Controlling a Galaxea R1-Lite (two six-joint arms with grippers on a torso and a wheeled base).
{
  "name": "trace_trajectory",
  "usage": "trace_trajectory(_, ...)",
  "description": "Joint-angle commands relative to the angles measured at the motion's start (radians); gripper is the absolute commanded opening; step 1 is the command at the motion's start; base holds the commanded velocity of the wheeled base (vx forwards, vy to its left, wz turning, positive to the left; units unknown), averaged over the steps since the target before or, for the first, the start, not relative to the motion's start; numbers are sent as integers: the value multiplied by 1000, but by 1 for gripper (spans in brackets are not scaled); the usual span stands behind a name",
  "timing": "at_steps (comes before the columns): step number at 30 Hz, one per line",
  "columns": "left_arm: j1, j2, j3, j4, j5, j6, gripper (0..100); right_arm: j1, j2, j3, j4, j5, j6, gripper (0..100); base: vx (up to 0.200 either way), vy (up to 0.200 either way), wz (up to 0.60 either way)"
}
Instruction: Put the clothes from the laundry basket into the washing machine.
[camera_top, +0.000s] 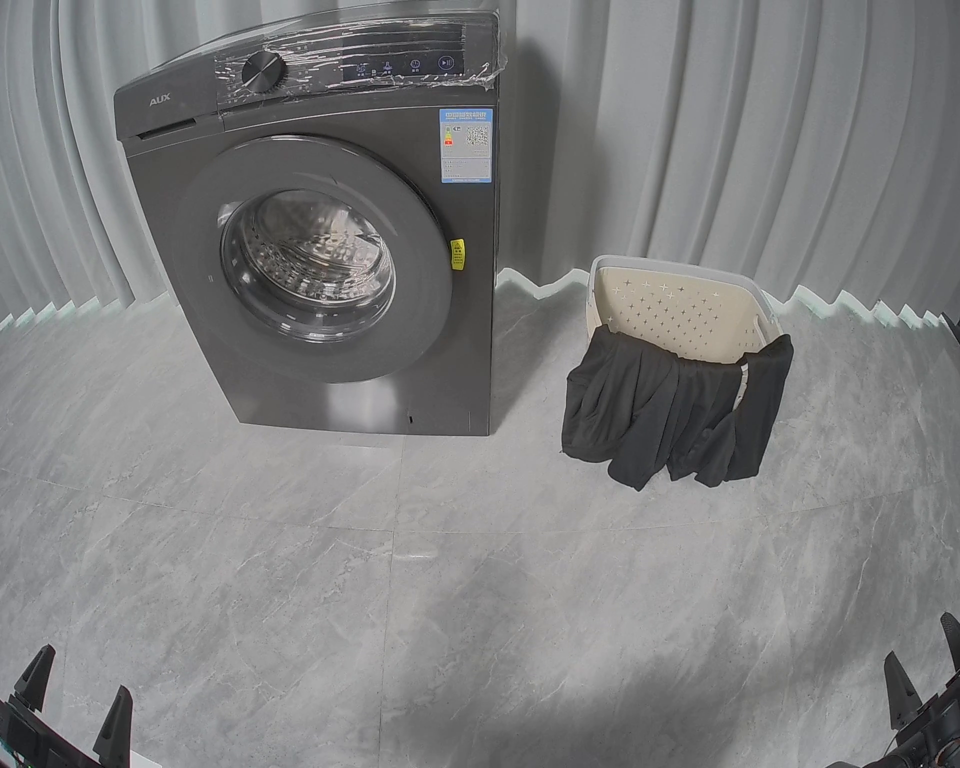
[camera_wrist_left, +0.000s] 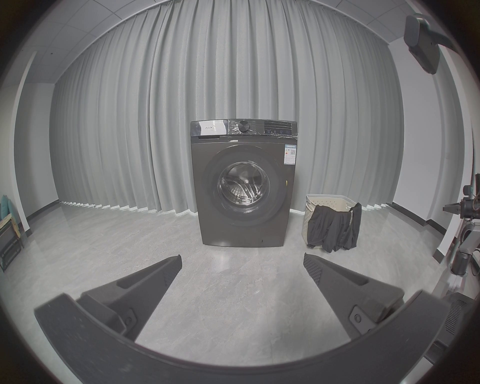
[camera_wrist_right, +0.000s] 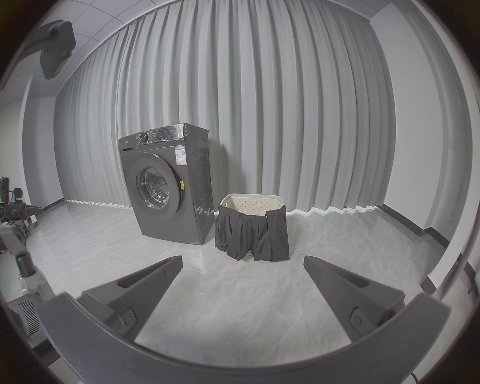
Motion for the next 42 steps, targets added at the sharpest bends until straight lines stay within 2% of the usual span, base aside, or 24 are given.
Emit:
trace_trajectory(1,0,-16,16,0,0,0,100,0,-16,18,0,2,-1,100,200,0,0)
trace_trajectory(18,0,-16,16,0,0,0,100,0,-16,18,0,2,-1,100,200,0,0)
trace_trajectory(30,0,-16,16,0,2,0,100,0,-16,18,0,2,-1,100,0,0,0)
trace_trajectory(42,0,-16,16,-2,3,-2,100,0,-16,18,0,2,-1,100,0,-200,0)
